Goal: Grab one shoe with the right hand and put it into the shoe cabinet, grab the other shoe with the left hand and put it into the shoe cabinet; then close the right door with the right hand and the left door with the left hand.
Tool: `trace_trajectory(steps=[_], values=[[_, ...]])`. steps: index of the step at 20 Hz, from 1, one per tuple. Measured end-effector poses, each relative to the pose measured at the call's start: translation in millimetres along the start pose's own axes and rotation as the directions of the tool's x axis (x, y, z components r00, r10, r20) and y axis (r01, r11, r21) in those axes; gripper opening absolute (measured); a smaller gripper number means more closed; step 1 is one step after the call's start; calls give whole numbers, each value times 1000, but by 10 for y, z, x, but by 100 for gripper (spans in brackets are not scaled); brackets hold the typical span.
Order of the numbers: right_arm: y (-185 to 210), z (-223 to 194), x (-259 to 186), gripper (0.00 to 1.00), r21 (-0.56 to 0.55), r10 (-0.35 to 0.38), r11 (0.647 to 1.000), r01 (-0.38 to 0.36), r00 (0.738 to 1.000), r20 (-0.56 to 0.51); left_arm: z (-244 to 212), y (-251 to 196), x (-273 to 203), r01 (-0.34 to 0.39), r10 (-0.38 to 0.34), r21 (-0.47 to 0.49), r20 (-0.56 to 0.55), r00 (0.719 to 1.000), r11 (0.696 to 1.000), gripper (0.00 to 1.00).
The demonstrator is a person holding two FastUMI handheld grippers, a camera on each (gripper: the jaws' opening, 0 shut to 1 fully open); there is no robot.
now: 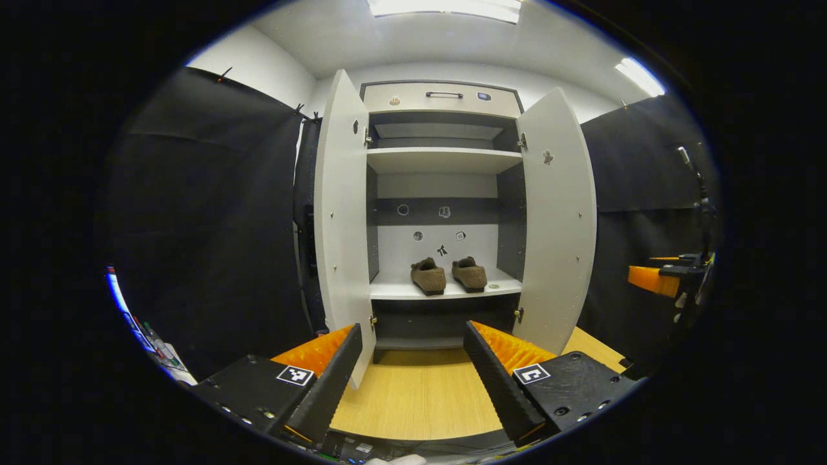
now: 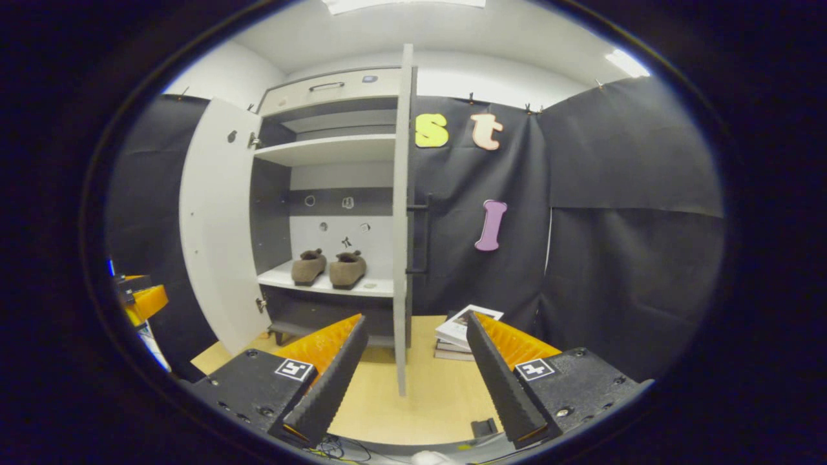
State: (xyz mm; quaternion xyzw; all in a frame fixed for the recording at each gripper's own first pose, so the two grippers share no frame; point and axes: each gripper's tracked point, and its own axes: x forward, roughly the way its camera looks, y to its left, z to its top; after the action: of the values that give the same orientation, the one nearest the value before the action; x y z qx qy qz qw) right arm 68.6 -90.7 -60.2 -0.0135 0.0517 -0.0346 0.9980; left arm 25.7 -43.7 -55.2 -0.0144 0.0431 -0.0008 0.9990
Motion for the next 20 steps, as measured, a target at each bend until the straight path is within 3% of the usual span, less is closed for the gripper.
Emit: trace_trajectory(steps=[5, 10, 14, 20], values=[[-468, 297, 705, 98, 22, -35, 999, 35, 999, 29, -2, -169, 143, -29, 29, -3, -4, 1000, 1000, 96], [-536, 427, 1295, 99, 42, 23, 999, -23, 1000, 19, 29, -275, 287, -67, 67, 8, -1, 998, 998, 96], [-449, 498, 1513, 98, 47, 95, 994, -97, 995, 31, -3, -327, 377, -100, 100, 6, -17, 995, 995, 96], [-307, 538, 1530, 94, 22, 149, 988, -150, 988, 37, -45, -385, 459, -120, 120, 4, -26, 992, 993, 96]])
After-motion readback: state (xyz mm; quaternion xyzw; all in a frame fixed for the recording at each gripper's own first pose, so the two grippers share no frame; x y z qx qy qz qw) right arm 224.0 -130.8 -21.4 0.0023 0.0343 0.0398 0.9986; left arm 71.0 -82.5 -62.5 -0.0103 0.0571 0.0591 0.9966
